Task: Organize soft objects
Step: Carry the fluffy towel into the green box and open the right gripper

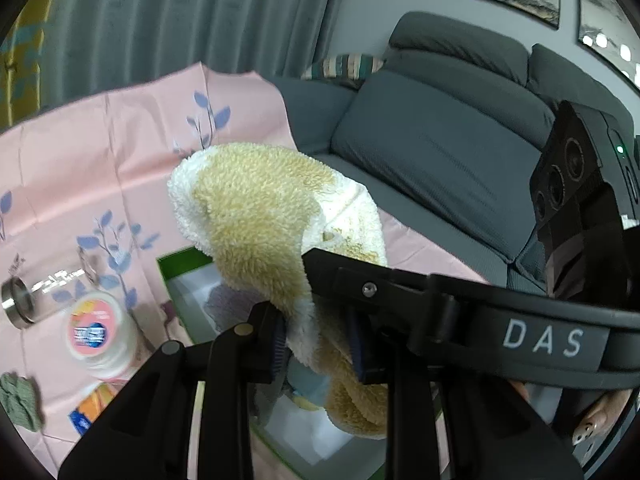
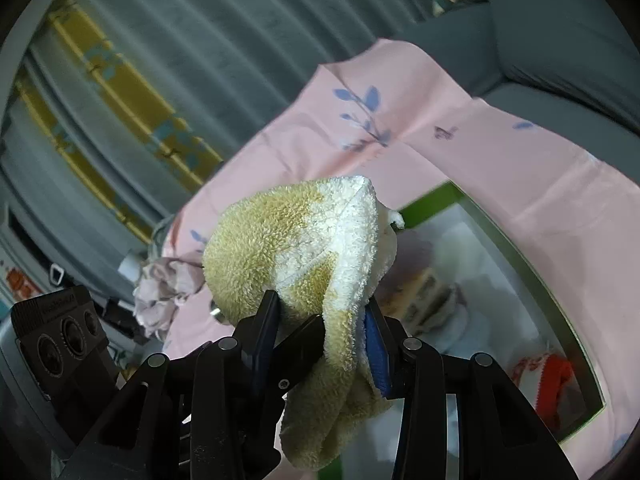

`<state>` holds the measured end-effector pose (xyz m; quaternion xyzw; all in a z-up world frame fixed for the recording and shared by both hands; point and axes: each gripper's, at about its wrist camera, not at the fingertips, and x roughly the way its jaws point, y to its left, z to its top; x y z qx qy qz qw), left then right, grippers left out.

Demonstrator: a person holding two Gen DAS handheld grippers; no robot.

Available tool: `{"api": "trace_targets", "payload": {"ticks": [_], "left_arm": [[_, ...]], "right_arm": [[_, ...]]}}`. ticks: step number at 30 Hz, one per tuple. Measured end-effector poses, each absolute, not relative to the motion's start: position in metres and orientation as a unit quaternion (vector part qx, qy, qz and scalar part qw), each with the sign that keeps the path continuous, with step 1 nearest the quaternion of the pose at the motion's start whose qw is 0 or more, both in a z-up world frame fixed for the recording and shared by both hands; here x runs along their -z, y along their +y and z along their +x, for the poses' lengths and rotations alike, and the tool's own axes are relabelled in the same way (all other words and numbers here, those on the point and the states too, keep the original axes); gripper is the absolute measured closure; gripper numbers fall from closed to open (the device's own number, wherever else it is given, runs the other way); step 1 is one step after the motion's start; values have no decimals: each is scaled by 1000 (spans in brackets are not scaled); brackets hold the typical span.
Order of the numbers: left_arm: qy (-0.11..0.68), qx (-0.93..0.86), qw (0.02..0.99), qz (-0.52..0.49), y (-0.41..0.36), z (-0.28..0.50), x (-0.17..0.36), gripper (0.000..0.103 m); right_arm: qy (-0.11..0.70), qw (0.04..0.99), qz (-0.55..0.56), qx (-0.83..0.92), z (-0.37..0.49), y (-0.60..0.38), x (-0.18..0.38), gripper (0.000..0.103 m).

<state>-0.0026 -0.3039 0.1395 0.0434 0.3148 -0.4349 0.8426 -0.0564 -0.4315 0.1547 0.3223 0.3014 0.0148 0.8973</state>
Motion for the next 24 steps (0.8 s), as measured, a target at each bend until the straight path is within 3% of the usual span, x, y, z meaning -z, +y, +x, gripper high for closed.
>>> {"api": "trace_targets", "payload": {"ticks": [20,24], "left_arm": [[448,379,809,49,-343,36,-84,74],[449,363,815,48,-342,39,-81,59]], "right_arm": [[364,854,370,45,-33,-461,-102,60],[358,853,376,54,-34,-463,-101,60]]}}
